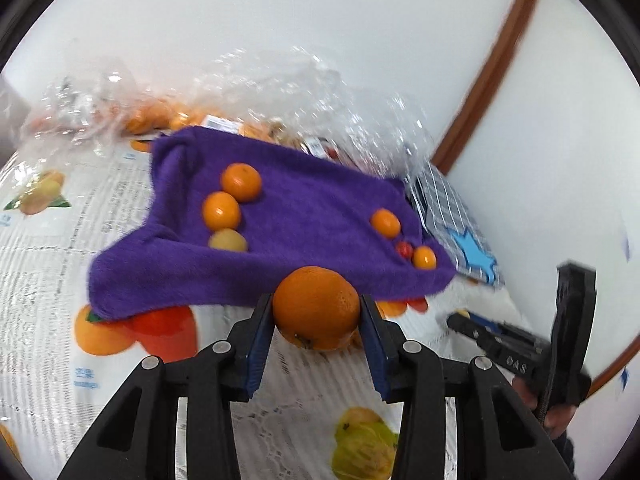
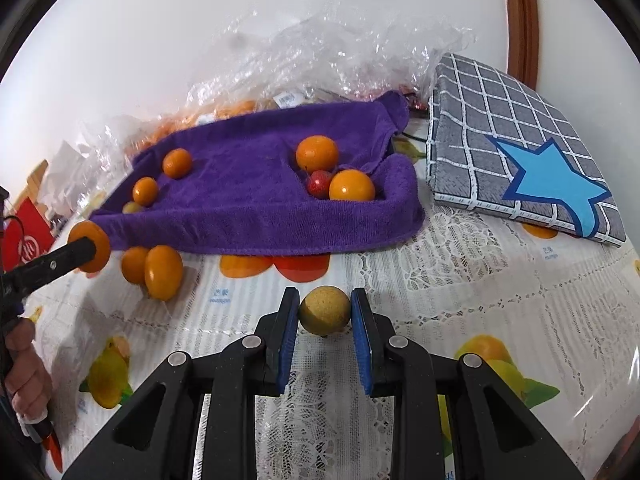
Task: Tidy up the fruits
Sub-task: 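Carry yellow-green fruit and large orange onto the purple towel and open both tools, then grasp an orange with the right tool while the left tool reaches toward another orange, then grasp an orange with the left tool while the right tool holds its orange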
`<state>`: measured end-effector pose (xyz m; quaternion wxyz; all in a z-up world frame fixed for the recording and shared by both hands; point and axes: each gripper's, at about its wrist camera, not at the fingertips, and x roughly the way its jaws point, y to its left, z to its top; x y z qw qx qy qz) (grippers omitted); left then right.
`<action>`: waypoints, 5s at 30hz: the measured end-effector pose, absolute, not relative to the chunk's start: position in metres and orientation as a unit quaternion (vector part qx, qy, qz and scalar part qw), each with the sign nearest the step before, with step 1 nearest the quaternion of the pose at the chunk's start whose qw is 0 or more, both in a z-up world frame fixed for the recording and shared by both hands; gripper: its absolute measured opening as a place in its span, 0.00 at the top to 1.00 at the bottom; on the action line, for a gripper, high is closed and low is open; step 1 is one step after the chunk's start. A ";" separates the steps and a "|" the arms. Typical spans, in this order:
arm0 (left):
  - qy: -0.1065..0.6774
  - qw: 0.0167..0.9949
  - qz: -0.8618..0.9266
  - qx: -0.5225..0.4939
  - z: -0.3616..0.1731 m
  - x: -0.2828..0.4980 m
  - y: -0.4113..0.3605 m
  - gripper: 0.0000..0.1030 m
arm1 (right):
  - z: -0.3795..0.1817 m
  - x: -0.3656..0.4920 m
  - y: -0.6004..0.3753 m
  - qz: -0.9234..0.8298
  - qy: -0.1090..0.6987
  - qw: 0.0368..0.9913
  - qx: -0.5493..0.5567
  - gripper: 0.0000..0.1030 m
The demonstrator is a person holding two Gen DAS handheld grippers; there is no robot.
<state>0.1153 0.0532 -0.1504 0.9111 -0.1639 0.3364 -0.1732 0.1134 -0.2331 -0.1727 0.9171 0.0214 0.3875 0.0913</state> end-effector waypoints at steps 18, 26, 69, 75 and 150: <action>0.304 0.924 -0.101 -0.211 -0.143 0.117 0.094 0.61 | -0.149 0.111 -0.222 0.099 0.371 0.923 0.017 0.74; 0.298 0.924 -0.084 -0.223 -0.141 0.117 0.105 0.61 | -0.132 0.131 -0.201 0.110 0.353 0.929 -0.003 0.74; 0.404 0.905 -0.087 -0.099 -0.145 0.239 0.018 0.61 | -0.169 0.212 -0.172 0.146 0.394 0.907 -0.037 0.75; 0.407 0.909 -0.062 -0.064 -0.150 0.241 0.014 0.61 | -0.170 0.212 -0.175 0.145 0.394 0.907 -0.031 0.75; 0.408 0.900 -0.111 -0.102 -0.156 0.119 0.044 0.55 | -0.169 0.121 -0.186 0.128 0.404 0.905 -0.033 0.68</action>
